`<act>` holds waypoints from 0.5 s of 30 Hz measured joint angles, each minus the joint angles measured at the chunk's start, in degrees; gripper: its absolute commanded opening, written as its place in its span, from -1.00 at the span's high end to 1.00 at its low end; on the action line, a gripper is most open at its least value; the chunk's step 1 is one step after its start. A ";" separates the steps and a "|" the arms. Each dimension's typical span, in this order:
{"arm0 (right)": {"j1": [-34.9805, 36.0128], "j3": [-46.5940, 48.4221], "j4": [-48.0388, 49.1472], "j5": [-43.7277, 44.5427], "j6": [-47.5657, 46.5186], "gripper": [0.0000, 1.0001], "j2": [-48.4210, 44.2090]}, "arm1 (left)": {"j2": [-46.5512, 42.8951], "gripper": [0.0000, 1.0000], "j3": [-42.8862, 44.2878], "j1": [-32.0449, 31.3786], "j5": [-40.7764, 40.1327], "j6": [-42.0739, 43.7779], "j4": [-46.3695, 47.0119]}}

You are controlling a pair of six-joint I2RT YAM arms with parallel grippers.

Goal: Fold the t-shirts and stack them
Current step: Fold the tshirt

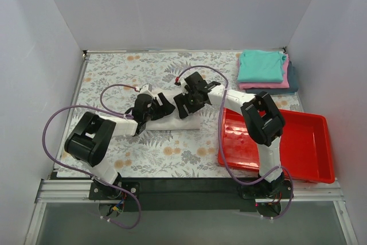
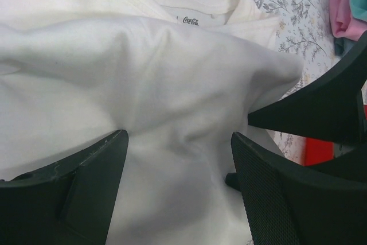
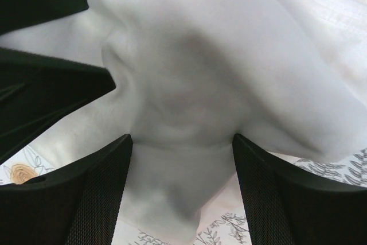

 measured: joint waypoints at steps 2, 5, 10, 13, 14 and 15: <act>0.50 0.24 0.17 -0.42 0.07 -0.30 0.11 | -0.76 -0.36 -0.74 0.44 -0.81 0.11 -0.11; 0.24 0.22 0.17 -0.81 0.52 -0.32 -0.04 | -0.76 -0.37 -0.76 0.48 -1.05 0.13 -0.07; -3.13 -4.92 1.55 -2.45 2.47 -0.38 -4.68 | -0.68 -0.37 -0.76 0.50 -1.09 0.13 0.04; -6.32 -9.99 3.13 -3.48 4.37 -0.43 -9.88 | -0.68 -0.37 -0.76 0.55 -1.05 0.11 0.09; -7.87 -10.99 3.48 -3.56 5.03 -0.44 -11.21 | -0.68 -0.37 -0.76 0.57 -1.05 0.11 0.11; -8.76 -11.41 3.72 -3.58 5.51 -0.44 -12.04 | -0.68 -0.37 -0.79 0.59 -1.03 0.11 0.13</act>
